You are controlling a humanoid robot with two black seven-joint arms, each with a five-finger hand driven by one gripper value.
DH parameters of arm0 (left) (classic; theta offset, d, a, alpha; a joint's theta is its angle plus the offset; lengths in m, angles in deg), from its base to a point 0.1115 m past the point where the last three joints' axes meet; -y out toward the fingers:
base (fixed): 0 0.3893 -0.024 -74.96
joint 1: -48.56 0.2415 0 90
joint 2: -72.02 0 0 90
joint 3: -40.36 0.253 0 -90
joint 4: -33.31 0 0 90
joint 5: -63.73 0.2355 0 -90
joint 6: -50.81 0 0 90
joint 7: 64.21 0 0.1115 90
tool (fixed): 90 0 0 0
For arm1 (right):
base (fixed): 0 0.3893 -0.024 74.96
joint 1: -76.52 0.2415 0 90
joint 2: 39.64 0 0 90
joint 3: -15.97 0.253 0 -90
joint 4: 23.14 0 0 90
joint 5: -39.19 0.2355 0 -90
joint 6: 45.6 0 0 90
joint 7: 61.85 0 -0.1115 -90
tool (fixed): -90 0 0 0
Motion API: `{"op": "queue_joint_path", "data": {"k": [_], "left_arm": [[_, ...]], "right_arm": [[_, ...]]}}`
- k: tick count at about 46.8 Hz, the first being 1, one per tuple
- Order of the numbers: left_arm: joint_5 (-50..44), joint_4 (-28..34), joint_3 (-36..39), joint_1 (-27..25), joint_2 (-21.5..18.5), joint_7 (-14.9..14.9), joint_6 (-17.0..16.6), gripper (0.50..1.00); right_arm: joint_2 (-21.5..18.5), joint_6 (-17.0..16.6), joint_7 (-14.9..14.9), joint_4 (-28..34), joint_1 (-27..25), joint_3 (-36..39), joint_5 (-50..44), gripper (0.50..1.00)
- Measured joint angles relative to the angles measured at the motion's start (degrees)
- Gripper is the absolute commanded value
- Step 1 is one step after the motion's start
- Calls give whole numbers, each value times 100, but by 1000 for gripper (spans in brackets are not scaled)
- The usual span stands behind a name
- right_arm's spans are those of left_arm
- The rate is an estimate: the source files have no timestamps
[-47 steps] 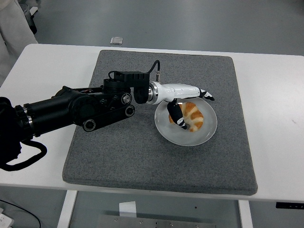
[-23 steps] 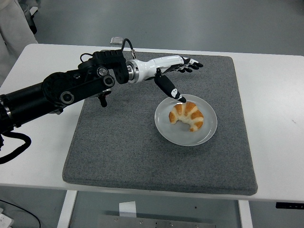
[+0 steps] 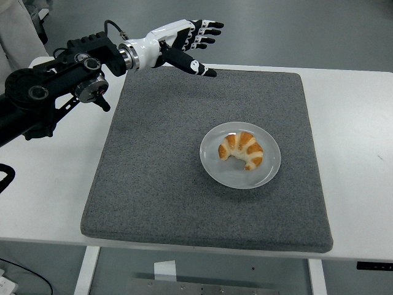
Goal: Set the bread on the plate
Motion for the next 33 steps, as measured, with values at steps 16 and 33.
{"op": "queue_joint_path", "data": {"k": [16, 33], "left_arm": [[-1202, -25, -35, 8, -514, 2, -2, 1000], [-3677, -955, -74, 18, -757, 52, 983, 1000]], "right_arm": [[0, 0, 0, 0, 0, 0, 0, 932], [0, 0, 1, 0, 1, 0, 0, 932]]}}
